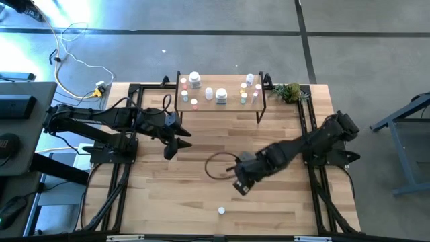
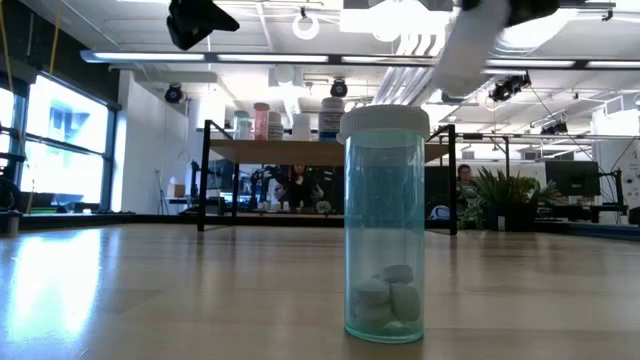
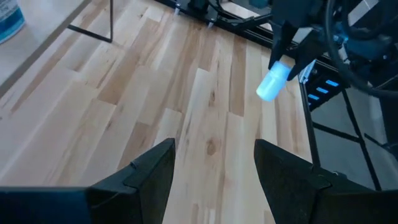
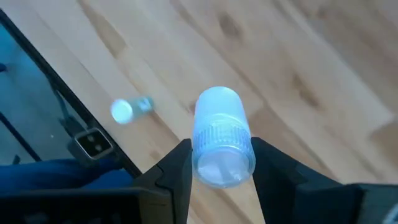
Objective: Pick and place medicine bottles onto shelf by color
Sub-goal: Put the transparent pill bottle on the shelf
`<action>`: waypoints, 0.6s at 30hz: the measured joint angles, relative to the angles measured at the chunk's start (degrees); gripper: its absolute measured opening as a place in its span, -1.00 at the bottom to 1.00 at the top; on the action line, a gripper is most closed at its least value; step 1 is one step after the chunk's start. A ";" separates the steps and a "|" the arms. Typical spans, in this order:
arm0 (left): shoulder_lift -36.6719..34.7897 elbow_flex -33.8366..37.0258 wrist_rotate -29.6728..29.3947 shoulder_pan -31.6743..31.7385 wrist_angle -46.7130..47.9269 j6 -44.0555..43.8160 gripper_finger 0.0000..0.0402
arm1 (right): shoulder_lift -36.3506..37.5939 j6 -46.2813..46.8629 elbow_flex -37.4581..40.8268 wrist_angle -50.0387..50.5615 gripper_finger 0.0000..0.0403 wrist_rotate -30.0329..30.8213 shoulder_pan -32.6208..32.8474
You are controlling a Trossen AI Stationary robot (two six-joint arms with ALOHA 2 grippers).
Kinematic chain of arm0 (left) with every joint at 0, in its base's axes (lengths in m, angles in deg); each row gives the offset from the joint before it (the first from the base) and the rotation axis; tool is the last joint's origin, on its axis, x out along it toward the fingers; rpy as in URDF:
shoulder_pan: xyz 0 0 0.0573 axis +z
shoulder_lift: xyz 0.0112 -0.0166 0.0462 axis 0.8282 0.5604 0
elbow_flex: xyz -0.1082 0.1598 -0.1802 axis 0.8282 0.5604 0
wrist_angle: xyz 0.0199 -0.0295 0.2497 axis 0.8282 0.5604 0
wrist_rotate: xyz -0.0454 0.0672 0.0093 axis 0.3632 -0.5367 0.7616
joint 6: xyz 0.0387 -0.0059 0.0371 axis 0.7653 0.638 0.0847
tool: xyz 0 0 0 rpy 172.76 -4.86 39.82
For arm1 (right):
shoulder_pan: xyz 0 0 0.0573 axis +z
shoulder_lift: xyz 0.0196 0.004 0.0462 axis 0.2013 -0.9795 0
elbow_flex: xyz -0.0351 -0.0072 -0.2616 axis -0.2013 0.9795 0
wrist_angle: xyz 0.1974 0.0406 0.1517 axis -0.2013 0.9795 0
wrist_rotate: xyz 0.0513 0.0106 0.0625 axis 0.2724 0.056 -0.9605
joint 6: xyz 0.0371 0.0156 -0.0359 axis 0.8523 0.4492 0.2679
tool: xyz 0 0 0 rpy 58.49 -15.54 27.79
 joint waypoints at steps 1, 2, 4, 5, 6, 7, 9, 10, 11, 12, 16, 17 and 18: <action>0.00 0.00 0.00 0.22 0.00 0.00 0.05 | 0.00 -1.55 -0.74 0.08 -0.39 -0.02 -1.15; 0.00 0.00 0.00 0.43 0.00 0.00 0.05 | 0.00 -3.09 -1.53 0.23 -0.39 -0.04 -2.23; 0.00 0.00 0.00 0.86 0.02 0.00 0.05 | 0.00 -6.23 -3.50 0.65 -0.39 -0.02 -4.61; 0.00 0.00 0.00 1.08 0.01 0.00 0.05 | 0.00 -7.90 -4.49 0.98 -0.39 -0.02 -5.70; 0.00 0.00 0.00 1.28 0.02 0.00 0.05 | 0.00 -9.64 -5.47 1.39 -0.39 0.00 -6.89; 0.00 0.00 0.00 1.49 0.02 0.05 0.05 | 0.00 -11.41 -6.46 1.70 -0.39 0.00 -8.04; 0.00 0.00 0.00 1.93 0.02 0.65 0.05 | 0.00 -14.85 -8.33 2.37 -0.39 0.17 -10.33; 0.00 0.00 0.00 2.14 0.02 0.98 0.05 | 0.00 -16.62 -9.36 2.84 -0.39 0.50 -11.50; 0.00 0.00 0.00 2.35 0.02 1.32 0.05 | 0.00 -18.34 -10.41 3.45 -0.39 0.81 -12.62; 0.00 0.00 0.00 2.66 0.02 1.42 0.05 | 0.02 -20.19 -11.37 3.92 -0.39 0.95 -13.82; 0.14 -0.01 -0.46 3.86 0.00 2.52 0.05 | 0.02 -26.89 -14.59 5.60 -0.39 1.11 -18.77; 0.36 -0.02 -0.71 4.15 -0.11 3.29 0.05 | 0.02 -28.63 -15.35 5.60 -0.39 1.13 -19.92; 0.58 -0.02 -1.12 4.47 -0.12 4.03 0.05 | 0.02 -30.33 -15.99 5.72 -0.39 1.14 -21.09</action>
